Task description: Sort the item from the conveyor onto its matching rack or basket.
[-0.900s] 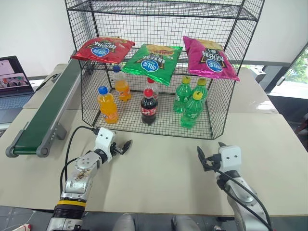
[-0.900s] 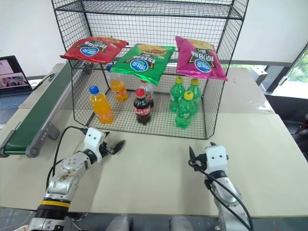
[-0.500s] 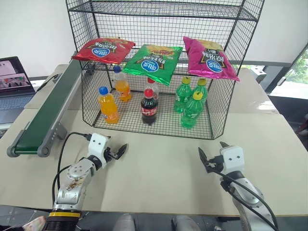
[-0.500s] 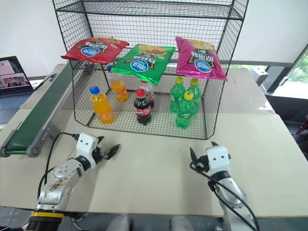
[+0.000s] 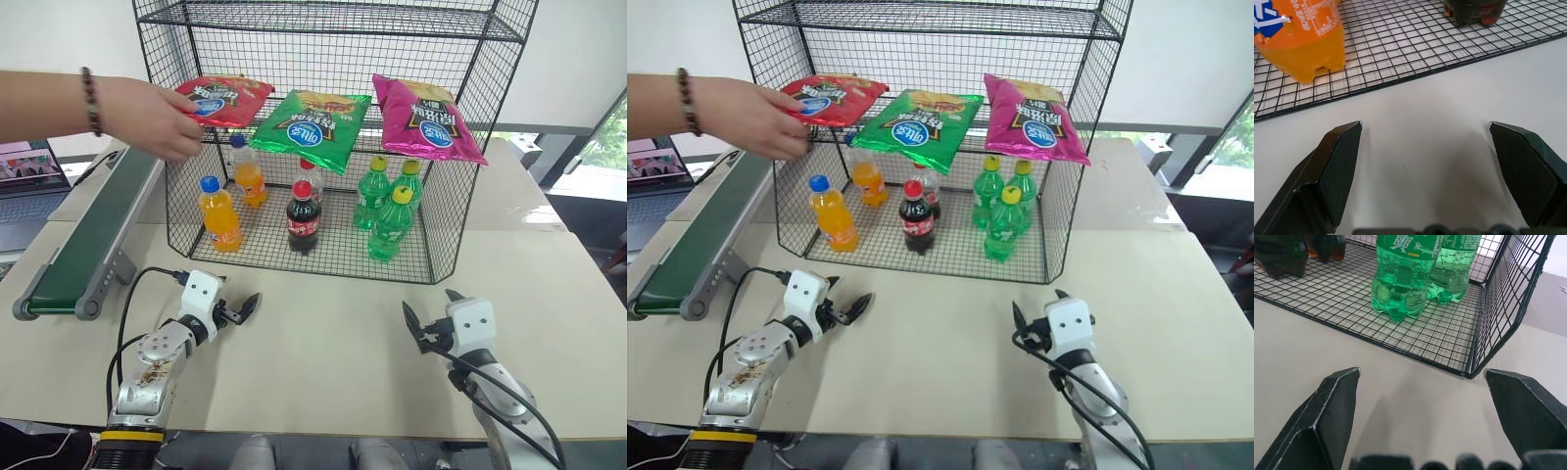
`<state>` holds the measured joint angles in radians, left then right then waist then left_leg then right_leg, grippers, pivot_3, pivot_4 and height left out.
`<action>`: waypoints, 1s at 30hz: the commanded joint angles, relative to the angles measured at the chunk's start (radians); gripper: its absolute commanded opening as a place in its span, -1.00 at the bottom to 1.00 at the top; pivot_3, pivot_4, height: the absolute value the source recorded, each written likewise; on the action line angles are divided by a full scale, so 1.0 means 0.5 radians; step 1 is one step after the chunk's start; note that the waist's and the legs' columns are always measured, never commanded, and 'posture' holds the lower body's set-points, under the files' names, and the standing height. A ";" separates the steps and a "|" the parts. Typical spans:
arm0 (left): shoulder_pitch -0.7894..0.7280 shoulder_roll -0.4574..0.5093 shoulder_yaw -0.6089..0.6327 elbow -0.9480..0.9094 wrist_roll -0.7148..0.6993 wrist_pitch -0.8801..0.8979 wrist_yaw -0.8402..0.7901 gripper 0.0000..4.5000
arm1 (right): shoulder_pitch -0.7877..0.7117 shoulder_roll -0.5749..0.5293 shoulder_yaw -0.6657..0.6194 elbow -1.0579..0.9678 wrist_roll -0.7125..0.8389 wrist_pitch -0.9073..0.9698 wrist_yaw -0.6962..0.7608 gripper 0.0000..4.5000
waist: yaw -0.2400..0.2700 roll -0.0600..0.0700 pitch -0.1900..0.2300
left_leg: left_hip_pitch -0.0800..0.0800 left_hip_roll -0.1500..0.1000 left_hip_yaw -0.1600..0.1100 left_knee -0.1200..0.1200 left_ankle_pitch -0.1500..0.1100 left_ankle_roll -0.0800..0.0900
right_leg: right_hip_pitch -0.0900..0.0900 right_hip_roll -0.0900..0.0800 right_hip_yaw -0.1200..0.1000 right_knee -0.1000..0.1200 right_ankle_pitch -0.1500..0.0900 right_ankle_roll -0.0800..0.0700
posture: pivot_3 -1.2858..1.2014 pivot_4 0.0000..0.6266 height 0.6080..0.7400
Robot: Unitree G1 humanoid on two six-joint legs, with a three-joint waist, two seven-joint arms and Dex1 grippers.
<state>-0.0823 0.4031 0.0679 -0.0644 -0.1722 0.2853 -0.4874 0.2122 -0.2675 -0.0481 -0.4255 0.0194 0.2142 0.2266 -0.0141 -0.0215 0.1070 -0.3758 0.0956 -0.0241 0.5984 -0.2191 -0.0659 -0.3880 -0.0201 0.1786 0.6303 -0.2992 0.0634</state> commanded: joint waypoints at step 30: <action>-0.049 0.065 0.096 0.003 -0.069 -0.118 -0.121 0.97 | -0.007 0.007 0.020 -0.119 -0.010 -0.033 0.001 1.00 | -0.001 0.000 0.000 | 0.000 0.000 0.000 0.000 0.000 0.000 | 0.000 0.000 0.000 0.000 0.000 0.000 | 0.03 -0.52 1.00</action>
<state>-0.0969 0.4188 0.0800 -0.0493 -0.1836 0.2445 -0.5380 0.2162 -0.2599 -0.0352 -0.4271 0.0126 0.2143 0.2235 -0.0144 -0.0215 0.1070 -0.3759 0.0956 -0.0243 0.5984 -0.2191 -0.0659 -0.3880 -0.0202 0.1784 0.6303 -0.2993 0.0634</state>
